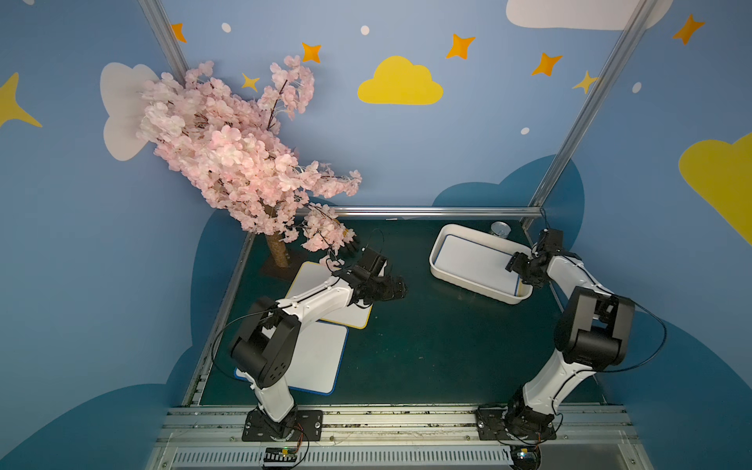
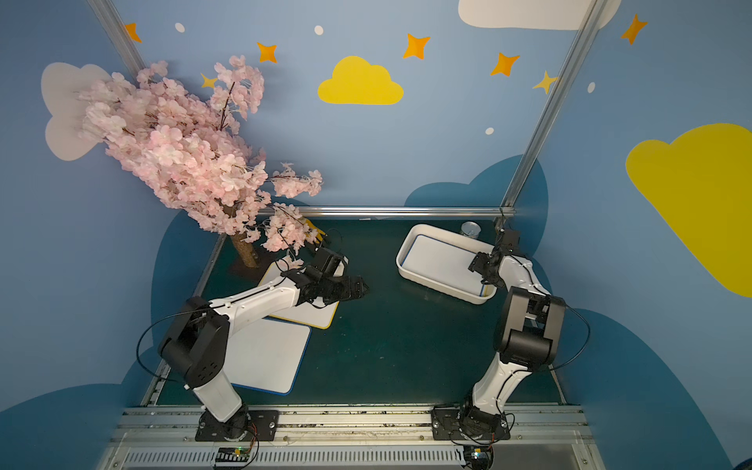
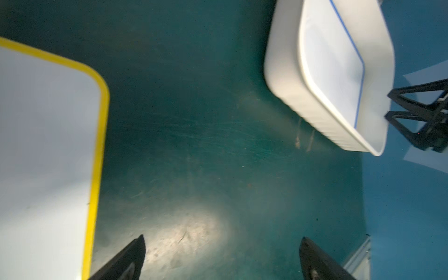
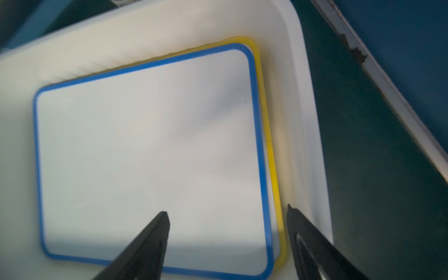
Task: Put the whiteboard into the storage box
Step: Place the whiteboard in the storage box, then move the whiteboard to the center of the board.
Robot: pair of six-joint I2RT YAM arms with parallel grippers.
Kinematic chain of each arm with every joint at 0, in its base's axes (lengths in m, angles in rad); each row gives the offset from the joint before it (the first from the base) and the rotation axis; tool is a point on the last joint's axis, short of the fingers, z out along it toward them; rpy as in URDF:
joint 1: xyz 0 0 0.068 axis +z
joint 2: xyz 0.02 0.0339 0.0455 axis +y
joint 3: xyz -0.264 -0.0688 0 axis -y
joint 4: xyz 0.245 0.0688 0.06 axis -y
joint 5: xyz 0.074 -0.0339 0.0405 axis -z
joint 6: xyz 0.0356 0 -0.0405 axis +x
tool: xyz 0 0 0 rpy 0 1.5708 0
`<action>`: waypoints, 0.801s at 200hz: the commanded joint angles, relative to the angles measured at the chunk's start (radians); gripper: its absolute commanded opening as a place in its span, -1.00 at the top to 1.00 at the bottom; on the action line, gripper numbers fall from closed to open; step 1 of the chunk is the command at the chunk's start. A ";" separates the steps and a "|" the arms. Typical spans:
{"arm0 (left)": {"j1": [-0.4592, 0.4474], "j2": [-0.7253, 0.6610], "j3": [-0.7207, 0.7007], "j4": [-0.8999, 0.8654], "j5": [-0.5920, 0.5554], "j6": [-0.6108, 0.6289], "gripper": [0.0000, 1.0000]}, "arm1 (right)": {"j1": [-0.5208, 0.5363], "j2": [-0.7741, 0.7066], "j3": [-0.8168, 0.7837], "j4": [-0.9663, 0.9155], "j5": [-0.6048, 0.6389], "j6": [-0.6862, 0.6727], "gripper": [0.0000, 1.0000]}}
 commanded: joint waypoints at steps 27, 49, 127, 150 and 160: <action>0.007 -0.031 -0.043 -0.130 -0.264 0.099 -0.99 | 0.174 -0.191 -0.094 0.016 0.309 -0.009 -0.62; 0.007 0.014 -0.024 -0.180 -0.341 0.099 -0.99 | 0.244 -0.298 -0.182 0.055 0.231 0.042 -0.62; 0.054 0.102 -0.101 0.039 -0.130 0.117 -0.99 | 0.429 -0.573 -0.380 0.128 -0.011 0.153 -0.62; 0.076 0.127 -0.128 0.121 -0.011 0.093 -0.99 | 0.436 -0.618 -0.407 0.128 -0.060 0.177 -0.62; 0.084 0.140 -0.140 0.158 0.043 0.081 -0.99 | 0.438 -0.632 -0.417 0.125 -0.072 0.184 -0.62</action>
